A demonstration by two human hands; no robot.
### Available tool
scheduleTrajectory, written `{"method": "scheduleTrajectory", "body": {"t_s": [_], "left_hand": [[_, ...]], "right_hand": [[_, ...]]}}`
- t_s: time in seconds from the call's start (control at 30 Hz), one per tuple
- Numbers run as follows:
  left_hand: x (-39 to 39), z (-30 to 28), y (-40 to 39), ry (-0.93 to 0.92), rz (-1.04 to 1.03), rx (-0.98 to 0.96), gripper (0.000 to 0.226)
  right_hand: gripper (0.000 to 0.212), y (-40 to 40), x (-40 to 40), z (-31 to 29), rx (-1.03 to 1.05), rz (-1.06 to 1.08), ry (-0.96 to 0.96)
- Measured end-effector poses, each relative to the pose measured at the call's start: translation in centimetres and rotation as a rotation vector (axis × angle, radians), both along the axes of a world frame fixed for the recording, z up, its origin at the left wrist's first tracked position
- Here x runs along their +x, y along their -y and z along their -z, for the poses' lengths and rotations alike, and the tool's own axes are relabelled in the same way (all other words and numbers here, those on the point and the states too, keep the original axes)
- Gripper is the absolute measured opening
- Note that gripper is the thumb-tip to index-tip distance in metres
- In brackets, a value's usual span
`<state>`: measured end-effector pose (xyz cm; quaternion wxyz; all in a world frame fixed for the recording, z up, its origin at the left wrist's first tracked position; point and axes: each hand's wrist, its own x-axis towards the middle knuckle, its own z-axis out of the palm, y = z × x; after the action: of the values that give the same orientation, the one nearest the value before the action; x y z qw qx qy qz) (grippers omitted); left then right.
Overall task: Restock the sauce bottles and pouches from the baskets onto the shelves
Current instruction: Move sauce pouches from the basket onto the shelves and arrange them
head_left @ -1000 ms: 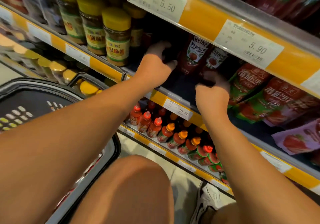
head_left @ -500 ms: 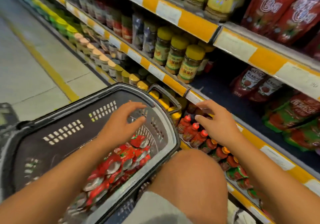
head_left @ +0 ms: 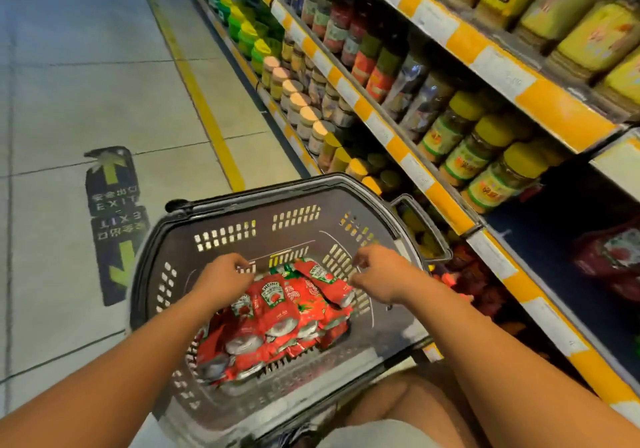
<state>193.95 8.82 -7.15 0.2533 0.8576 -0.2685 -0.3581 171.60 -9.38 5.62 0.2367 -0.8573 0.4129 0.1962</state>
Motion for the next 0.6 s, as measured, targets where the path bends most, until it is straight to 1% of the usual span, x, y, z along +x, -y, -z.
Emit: {"method": "scheduleTrajectory", "body": {"t_s": [0.07, 0.17, 0.23, 0.3, 0.33, 0.4, 0.5, 0.6], "left_hand": [[0.2, 1.5, -0.1, -0.074, -0.073, 0.048, 0.007], [-0.1, 3.9, -0.4, -0.159, -0.183, 0.096, 0.019], [-0.7, 5.2, -0.6, -0.187, -0.219, 0.156, 0.012], [-1.2, 7.1, -0.8, -0.207, -0.220, 0.241, 0.027], [-1.4, 7.7, -0.8, -0.186, -0.202, 0.299, 0.035], [-1.7, 8.6, -0.7, -0.116, -0.169, 0.381, 0.044], [-1.9, 9.2, -0.4, -0.055, -0.155, 0.427, 0.047], [-2.1, 9.9, -0.4, -0.050, -0.188, 0.443, 0.055]], "right_hand": [[0.041, -0.4, 1.8, 1.7, 0.016, -0.031, -0.079], [0.036, -1.0, 4.3, 4.9, 0.050, -0.044, -0.130], [0.030, -1.8, 5.3, 6.7, 0.104, -0.019, -0.131], [0.025, -2.8, 6.4, 9.2, 0.173, -0.014, -0.153], [0.022, -3.3, 6.7, 10.4, 0.209, -0.011, -0.174], [0.027, -4.1, 7.2, 12.5, 0.276, 0.010, -0.218], [0.037, -4.7, 7.4, 14.7, 0.346, 0.048, -0.250], [0.054, -4.9, 7.2, 16.6, 0.394, 0.130, -0.204]]}}
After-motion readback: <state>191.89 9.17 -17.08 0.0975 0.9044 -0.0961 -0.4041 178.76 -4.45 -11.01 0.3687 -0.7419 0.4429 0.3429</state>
